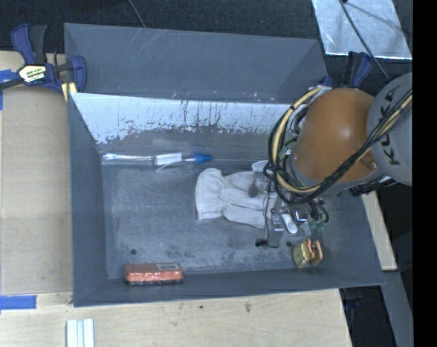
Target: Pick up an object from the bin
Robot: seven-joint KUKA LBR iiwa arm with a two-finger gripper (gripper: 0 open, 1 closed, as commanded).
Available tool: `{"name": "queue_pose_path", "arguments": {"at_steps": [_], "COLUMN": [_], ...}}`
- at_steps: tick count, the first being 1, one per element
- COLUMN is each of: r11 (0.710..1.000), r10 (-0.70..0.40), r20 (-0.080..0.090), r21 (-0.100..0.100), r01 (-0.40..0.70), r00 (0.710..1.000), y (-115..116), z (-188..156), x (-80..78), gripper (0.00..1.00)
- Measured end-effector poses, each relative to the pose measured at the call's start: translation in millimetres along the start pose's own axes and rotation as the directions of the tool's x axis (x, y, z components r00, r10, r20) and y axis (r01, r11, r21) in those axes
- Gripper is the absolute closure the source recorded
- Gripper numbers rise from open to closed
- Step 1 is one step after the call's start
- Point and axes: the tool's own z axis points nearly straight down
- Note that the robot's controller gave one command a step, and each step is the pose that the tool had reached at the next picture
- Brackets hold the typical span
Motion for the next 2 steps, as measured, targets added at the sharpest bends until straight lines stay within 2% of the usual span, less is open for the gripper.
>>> {"name": "queue_pose_path", "arguments": {"at_steps": [1, 2], "r11": [1.0, 1.0], "r10": [0.0, -0.009], "r20": [0.008, 0.02], "r21": [0.0, 0.001], "r01": [0.0, 0.009], "r00": [1.0, 1.0], "y": [0.0, 4.3], "z": [-4.2, 40.7], "x": [-2.0, -37.0], "gripper": [0.0, 0.0]}}
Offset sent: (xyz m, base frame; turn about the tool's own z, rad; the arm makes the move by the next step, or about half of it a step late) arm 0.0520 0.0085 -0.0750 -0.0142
